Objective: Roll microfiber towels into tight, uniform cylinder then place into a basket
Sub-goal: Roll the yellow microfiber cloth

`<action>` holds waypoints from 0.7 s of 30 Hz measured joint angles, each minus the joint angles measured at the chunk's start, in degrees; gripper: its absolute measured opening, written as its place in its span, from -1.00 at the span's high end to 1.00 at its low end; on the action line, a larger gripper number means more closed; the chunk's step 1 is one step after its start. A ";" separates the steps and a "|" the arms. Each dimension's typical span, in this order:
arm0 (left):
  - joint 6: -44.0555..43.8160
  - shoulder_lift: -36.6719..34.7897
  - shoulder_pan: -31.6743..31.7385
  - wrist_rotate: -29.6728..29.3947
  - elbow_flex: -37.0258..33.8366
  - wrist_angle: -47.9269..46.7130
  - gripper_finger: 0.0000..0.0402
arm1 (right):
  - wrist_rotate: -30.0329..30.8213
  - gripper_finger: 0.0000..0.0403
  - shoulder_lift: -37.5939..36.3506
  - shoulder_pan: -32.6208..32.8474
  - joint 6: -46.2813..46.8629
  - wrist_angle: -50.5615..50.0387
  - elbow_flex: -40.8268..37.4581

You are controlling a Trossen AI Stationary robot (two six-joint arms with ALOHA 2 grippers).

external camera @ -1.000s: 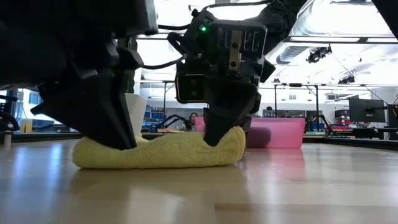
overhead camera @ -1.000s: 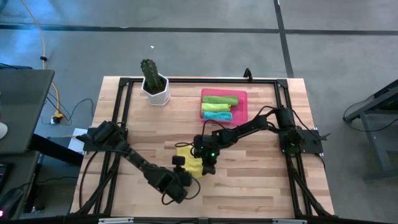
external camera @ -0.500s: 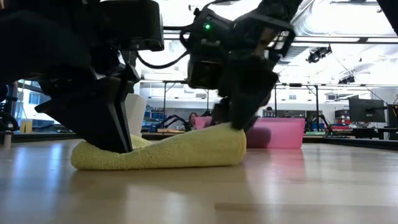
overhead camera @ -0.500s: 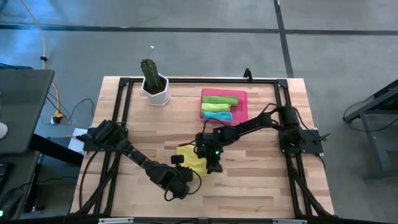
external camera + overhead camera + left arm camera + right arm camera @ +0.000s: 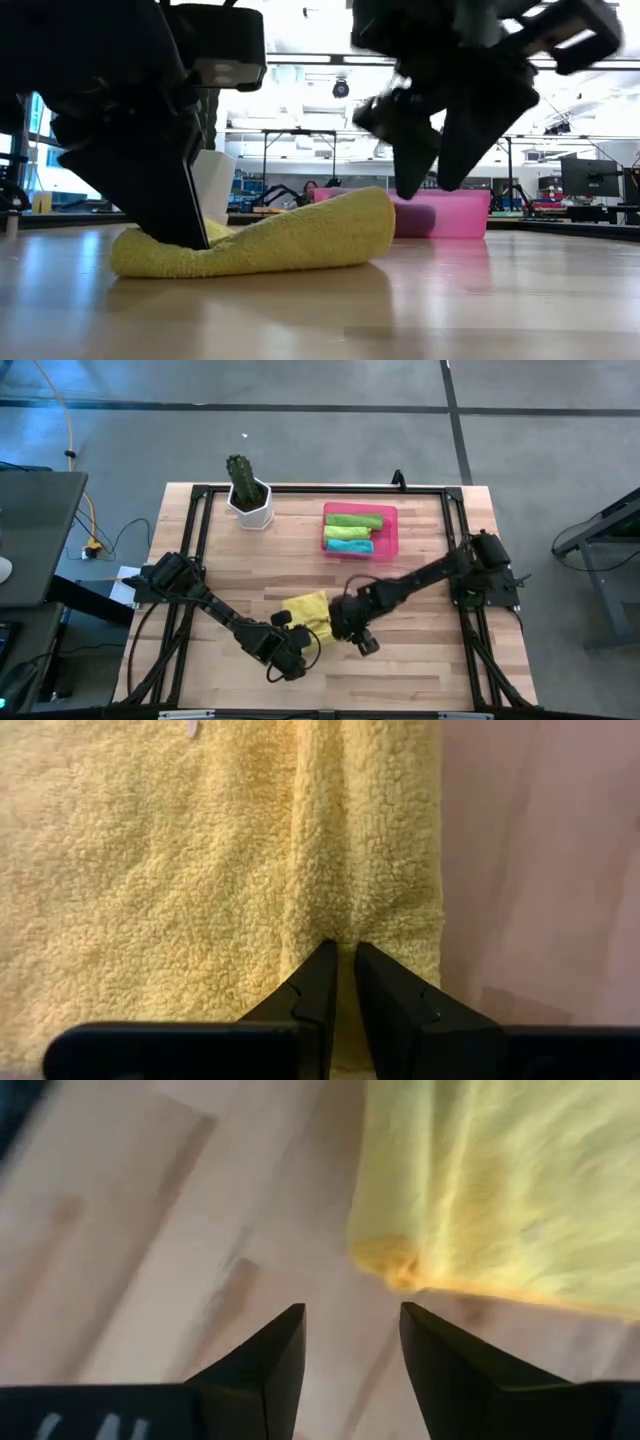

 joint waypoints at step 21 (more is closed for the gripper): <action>-0.98 0.02 1.47 3.55 -0.04 1.90 0.80 | 32.74 0.22 7.12 11.84 -2.59 13.27 0.06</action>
